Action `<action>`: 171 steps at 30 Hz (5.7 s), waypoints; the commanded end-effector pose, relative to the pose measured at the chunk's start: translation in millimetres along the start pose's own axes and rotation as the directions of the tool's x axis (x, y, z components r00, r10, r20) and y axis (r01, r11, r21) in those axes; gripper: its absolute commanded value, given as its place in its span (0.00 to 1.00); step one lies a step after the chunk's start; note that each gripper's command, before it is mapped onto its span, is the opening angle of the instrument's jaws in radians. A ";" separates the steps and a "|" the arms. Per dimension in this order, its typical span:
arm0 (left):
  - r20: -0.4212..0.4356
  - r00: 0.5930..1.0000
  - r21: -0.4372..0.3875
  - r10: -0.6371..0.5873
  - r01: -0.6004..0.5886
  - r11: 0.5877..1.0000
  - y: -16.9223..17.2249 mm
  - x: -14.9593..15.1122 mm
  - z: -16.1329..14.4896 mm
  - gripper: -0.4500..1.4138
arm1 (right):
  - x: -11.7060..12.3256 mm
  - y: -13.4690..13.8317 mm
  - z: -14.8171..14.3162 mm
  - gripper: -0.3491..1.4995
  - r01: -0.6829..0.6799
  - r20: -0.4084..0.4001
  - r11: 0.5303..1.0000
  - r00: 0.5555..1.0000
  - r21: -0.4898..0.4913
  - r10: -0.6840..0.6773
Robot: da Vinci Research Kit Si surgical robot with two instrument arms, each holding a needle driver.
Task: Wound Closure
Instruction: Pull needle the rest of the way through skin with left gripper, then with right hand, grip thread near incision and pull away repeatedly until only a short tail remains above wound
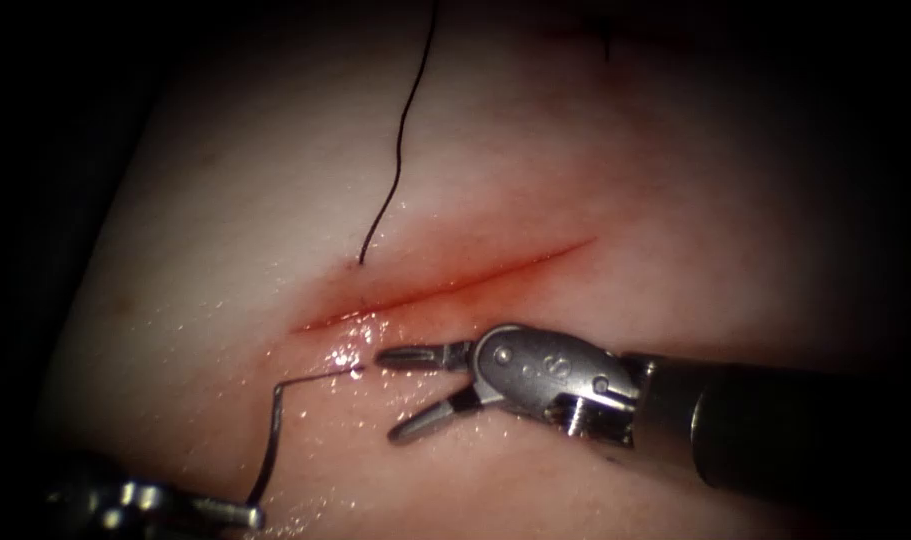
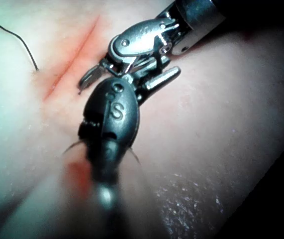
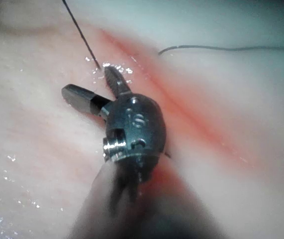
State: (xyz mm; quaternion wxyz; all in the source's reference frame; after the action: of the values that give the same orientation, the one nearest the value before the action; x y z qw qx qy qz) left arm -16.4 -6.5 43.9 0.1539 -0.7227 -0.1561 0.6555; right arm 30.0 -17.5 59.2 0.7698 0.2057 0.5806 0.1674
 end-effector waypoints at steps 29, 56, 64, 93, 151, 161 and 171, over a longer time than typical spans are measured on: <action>0.095 0.990 0.161 0.103 -0.118 0.980 -1.2 -4.6 1.4 0.00 | -0.2 -6.4 -0.8 0.00 -0.039 0.089 0.980 0.996 0.194 0.022; 0.261 0.962 0.391 0.083 -0.184 0.902 -4.8 -5.3 -6.2 0.00 | 5.3 -2.7 -1.5 0.88 0.176 0.018 0.979 0.984 0.101 -0.179; 0.256 0.963 0.394 0.087 -0.186 0.900 -6.3 -6.2 -5.3 0.00 | 1.8 0.3 2.7 0.91 0.231 0.039 0.971 0.972 0.056 -0.233; 0.242 0.966 0.407 0.090 -0.185 0.895 -7.7 -6.3 -5.6 0.00 | 5.1 -14.9 -0.4 0.00 0.220 0.040 0.897 0.966 0.384 -0.254; 0.332 0.937 0.505 0.104 -0.270 0.820 -13.2 -8.3 -10.9 0.00 | 3.1 -14.1 -1.4 0.00 0.179 0.104 0.902 0.966 0.393 -0.237; 0.331 0.937 0.501 0.113 -0.276 0.820 -13.0 -9.0 -10.1 0.00 | 5.9 -18.9 0.1 0.45 0.221 0.025 0.910 0.969 0.352 -0.245; 0.334 0.936 0.497 0.112 -0.276 0.823 -13.0 -9.0 -9.9 0.00 | 6.7 -7.4 -2.6 0.89 0.271 -0.008 0.949 0.962 0.159 -0.273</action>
State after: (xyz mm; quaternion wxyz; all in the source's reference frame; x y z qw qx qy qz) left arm -7.2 1.2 57.8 0.2569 -0.5583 0.0874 0.7840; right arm 28.8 -20.8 48.5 0.7709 0.1875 0.6085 0.0142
